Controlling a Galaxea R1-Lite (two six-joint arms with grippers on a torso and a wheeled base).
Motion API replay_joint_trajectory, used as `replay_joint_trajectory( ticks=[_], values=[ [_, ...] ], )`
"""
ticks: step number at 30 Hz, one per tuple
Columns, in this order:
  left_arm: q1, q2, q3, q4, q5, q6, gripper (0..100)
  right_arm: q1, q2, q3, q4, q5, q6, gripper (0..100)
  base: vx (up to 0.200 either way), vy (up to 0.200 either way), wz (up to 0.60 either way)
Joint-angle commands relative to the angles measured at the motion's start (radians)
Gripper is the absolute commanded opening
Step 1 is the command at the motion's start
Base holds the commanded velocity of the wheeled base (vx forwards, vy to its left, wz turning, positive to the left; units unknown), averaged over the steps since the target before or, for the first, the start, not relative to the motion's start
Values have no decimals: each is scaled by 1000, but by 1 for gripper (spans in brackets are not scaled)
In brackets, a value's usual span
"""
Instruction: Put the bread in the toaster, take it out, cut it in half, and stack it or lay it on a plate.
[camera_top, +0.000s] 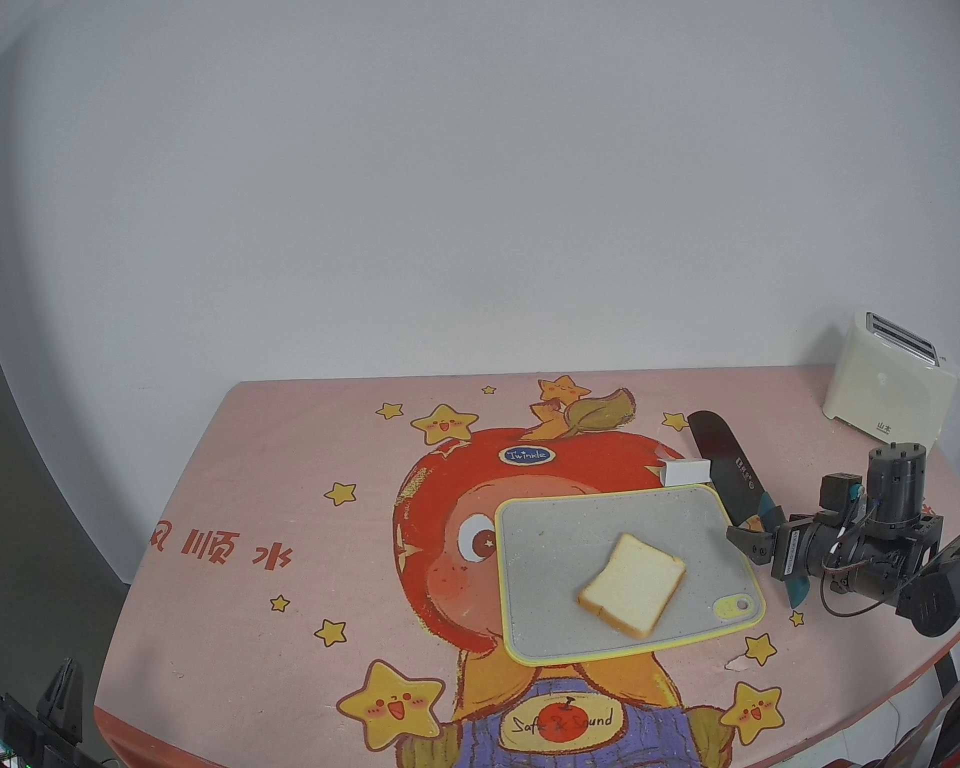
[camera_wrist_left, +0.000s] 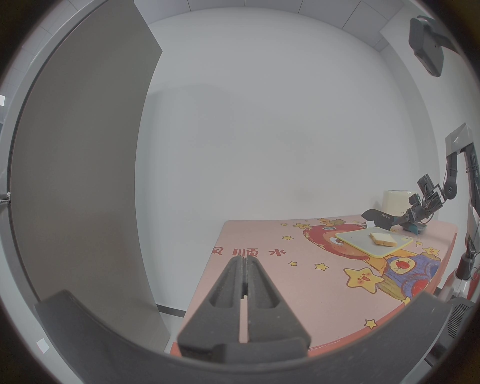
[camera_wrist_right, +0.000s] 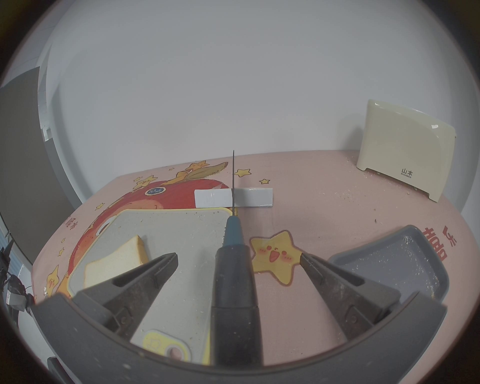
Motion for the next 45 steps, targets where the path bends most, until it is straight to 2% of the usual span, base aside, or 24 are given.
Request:
replay_joint_trajectory(
  ticks=[1,32,33,45],
  values=[
    [1,-10,18,0,0,-2,0,1,11,2,0,0,-1,100,0,0,0],
    [0,-10,18,0,0,0,0,13,14,5,1,-19,-1,100,0,0,0],
    [0,-10,18,0,0,0,0,13,15,5,0,-19,-1,0,0,0,0],
    [0,-10,18,0,0,0,0,14,17,5,0,-19,1,0,0,0,0]
  ],
)
